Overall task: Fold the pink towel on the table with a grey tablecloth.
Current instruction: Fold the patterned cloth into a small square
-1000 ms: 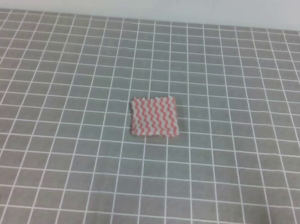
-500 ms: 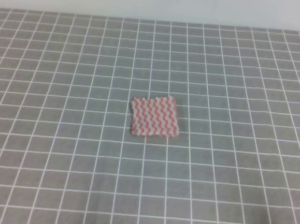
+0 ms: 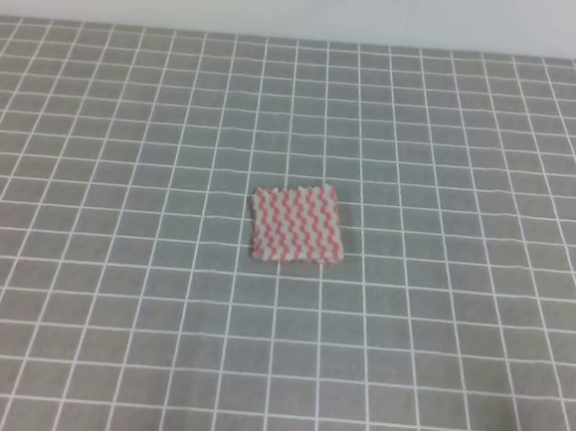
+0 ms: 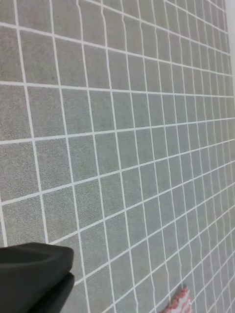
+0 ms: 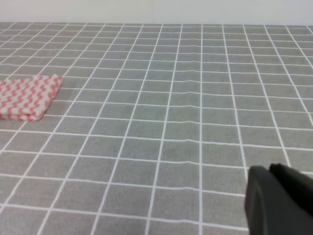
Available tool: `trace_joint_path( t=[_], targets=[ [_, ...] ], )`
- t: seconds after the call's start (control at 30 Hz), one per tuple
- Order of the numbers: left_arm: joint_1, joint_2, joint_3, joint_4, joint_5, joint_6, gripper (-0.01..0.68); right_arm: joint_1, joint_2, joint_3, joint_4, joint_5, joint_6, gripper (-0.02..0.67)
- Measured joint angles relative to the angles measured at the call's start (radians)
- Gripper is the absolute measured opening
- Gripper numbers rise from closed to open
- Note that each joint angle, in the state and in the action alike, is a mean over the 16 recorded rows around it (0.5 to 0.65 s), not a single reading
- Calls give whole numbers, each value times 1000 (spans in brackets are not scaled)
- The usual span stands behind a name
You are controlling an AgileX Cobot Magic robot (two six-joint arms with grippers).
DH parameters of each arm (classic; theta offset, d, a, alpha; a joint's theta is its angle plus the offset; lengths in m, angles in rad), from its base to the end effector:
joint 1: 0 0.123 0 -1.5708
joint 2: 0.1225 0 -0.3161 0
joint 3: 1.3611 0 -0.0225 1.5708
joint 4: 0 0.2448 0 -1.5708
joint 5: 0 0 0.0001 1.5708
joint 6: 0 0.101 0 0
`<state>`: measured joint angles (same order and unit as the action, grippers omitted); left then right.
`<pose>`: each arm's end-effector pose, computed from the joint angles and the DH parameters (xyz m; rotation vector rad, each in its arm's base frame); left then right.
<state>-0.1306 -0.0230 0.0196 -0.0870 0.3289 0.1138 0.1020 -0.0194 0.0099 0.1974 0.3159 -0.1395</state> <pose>0.0247 -0.0061 0.1751 0.1663 1.8012 -0.0959 0.0248 0.0087 0.1801 -0.0918 1.7844 0.1625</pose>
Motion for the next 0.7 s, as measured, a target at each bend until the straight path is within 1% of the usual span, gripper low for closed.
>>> trace_joint_path(
  t=[0.7],
  targets=[
    [0,2,-1,0,0,0,-3,0,-1,0,0,0,0,-16]
  ],
)
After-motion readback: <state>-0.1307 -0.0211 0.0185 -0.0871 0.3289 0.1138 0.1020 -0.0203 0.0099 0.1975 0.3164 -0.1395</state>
